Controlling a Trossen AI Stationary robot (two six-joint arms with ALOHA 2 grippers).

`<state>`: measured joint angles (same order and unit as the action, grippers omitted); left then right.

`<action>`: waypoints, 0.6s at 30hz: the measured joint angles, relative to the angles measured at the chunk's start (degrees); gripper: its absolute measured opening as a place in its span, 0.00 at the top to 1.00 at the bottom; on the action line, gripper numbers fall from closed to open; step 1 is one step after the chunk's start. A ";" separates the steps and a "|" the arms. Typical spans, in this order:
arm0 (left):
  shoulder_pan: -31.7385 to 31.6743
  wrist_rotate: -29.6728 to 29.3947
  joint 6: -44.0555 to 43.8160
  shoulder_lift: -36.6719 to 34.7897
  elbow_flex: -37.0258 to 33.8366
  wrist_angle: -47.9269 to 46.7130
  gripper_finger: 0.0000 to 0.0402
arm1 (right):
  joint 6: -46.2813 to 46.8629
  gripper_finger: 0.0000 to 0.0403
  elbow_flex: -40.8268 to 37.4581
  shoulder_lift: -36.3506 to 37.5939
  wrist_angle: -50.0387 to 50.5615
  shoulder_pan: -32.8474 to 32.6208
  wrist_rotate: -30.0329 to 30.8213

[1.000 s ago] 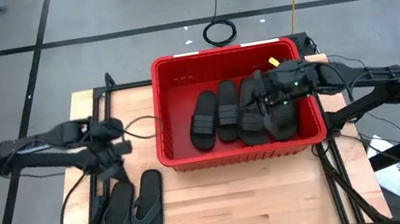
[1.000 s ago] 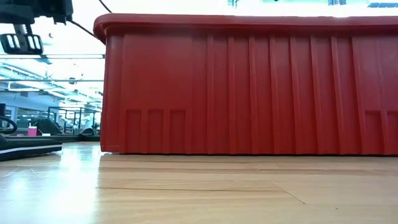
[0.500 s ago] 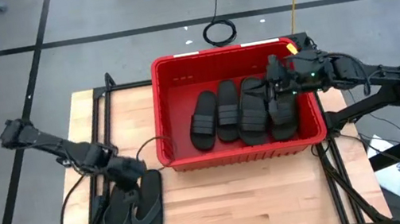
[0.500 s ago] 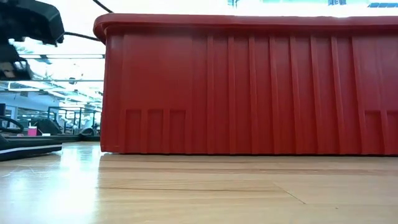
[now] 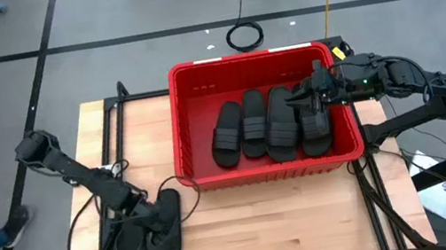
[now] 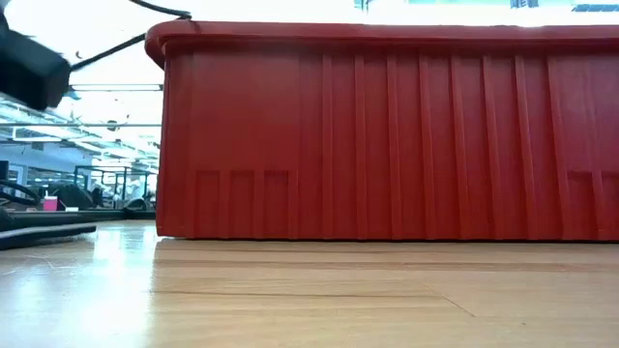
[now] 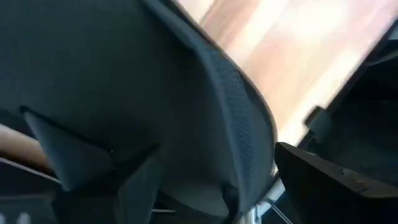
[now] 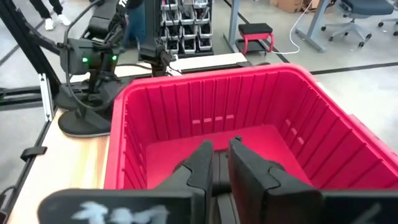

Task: Pick and place slides into bin
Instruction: Put the black slipper into the red container

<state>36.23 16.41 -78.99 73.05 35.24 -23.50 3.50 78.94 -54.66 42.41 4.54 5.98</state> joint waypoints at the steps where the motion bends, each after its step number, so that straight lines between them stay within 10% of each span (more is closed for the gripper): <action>1: -0.01 0.43 -0.44 0.92 0.00 0.29 0.22 | -0.13 0.89 0.00 0.25 0.47 0.00 0.00; 12: 0.22 2.08 0.71 6.43 0.05 13.16 0.24 | 0.36 0.88 0.00 2.69 4.44 -0.02 -0.16; 18: 0.31 5.39 6.59 7.35 0.07 18.53 0.58 | 0.49 0.88 0.00 3.32 4.37 -0.02 -0.22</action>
<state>36.53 21.79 -72.41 80.40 35.31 -4.97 3.99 78.94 -51.34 46.78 4.51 5.76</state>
